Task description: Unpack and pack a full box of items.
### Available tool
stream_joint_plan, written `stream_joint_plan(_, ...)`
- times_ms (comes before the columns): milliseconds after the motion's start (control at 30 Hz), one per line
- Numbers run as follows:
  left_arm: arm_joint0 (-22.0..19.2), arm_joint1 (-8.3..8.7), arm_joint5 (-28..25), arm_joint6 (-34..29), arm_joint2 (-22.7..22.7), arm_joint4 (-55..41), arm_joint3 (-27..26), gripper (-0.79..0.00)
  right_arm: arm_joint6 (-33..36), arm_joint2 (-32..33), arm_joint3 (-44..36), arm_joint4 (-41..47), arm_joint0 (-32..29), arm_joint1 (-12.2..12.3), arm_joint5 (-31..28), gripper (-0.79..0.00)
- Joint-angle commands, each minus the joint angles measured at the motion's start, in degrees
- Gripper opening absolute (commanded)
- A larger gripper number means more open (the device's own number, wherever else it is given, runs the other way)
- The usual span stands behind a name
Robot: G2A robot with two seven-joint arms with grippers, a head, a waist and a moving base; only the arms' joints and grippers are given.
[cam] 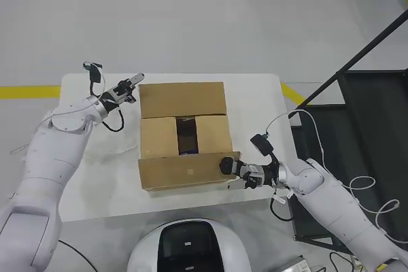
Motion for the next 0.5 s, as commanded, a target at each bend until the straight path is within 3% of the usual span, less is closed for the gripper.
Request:
stream_joint_plan(0,-0.37,-0.4,-0.02,-1.06,0.3,-0.81,0.72,0.0,0.0,-0.06,0.25,-0.07,0.07,0.0,0.0,0.0)
stream_joint_plan(300,-1.08,-1.21,-3.73,-5.13,-0.33,-4.68,2.09,0.0,0.0,-0.88,1.04,-0.27,0.8,-0.05,0.0,0.0)
stream_joint_plan(467,0.02,-0.87,-5.74,-12.53,-2.0,-9.43,0.01,0.0,0.0,-1.18,1.79,-0.53,1.17,-0.12,0.0,0.0)
